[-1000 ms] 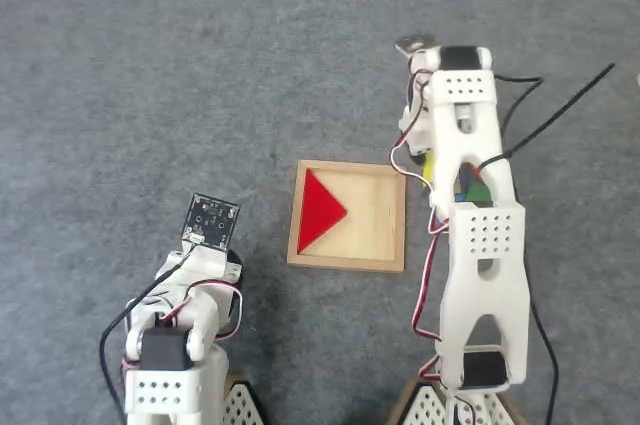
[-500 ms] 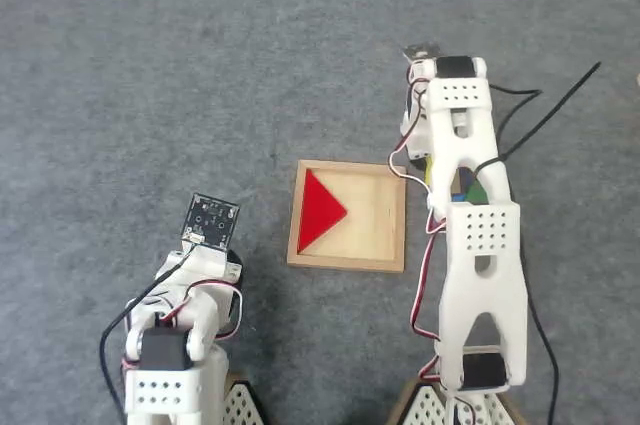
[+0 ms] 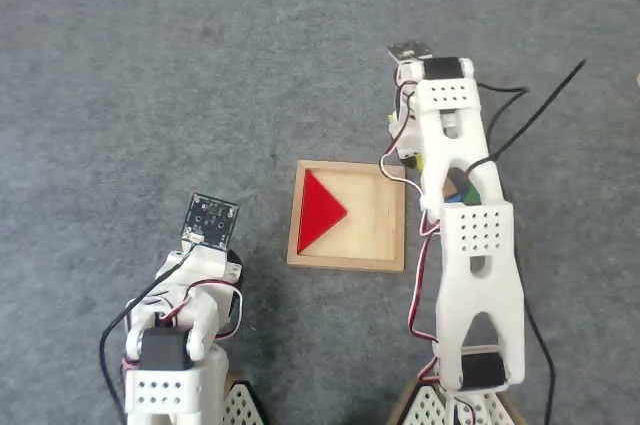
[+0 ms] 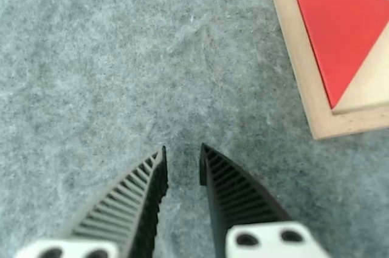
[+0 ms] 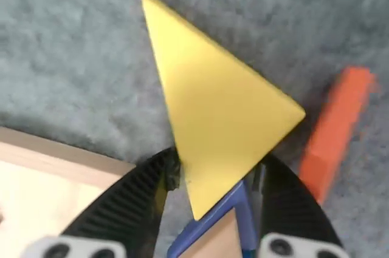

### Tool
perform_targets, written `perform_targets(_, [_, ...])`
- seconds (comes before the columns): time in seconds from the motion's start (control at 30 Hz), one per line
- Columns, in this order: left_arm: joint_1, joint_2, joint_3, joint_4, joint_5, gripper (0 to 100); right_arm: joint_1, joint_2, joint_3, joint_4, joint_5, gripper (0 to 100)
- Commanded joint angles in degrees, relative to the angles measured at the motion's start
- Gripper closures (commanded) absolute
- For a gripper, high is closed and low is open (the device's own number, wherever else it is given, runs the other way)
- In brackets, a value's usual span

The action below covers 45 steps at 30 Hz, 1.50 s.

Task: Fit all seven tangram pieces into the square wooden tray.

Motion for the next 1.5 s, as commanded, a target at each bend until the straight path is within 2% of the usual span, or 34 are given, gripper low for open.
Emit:
perform_targets(0.0, [-0.1,-1.2,-0.7,0.2,-0.6,91,-1.0,-0.6,-3.8,-1.9,3.2,81.0])
perform_targets(0.07, [-0.1,-1.2,-0.7,0.2,-0.6,91,-1.0,-0.2,-5.0,-1.9,4.5,79.8])
perform_targets(0.33, [-0.1,-1.2,-0.7,0.2,-0.6,91,-0.6,0.7,-11.8,-2.9,12.5,61.9])
perform_targets(0.6, [-0.1,-1.2,-0.7,0.2,-0.6,91,-0.8,5.8,-14.7,-4.7,18.1,59.5])
perform_targets(1.0, [-0.1,-1.2,-0.7,0.2,-0.6,91,-0.9,9.2,-14.3,0.3,16.4,60.5])
perform_targets(1.27, [-0.1,-1.2,-0.7,0.2,-0.6,91,-1.0,9.9,-14.6,1.3,16.4,76.4])
perform_targets(1.47, [-0.1,-1.2,-0.7,0.2,-0.6,91,-0.7,9.6,-14.6,1.4,16.0,81.8])
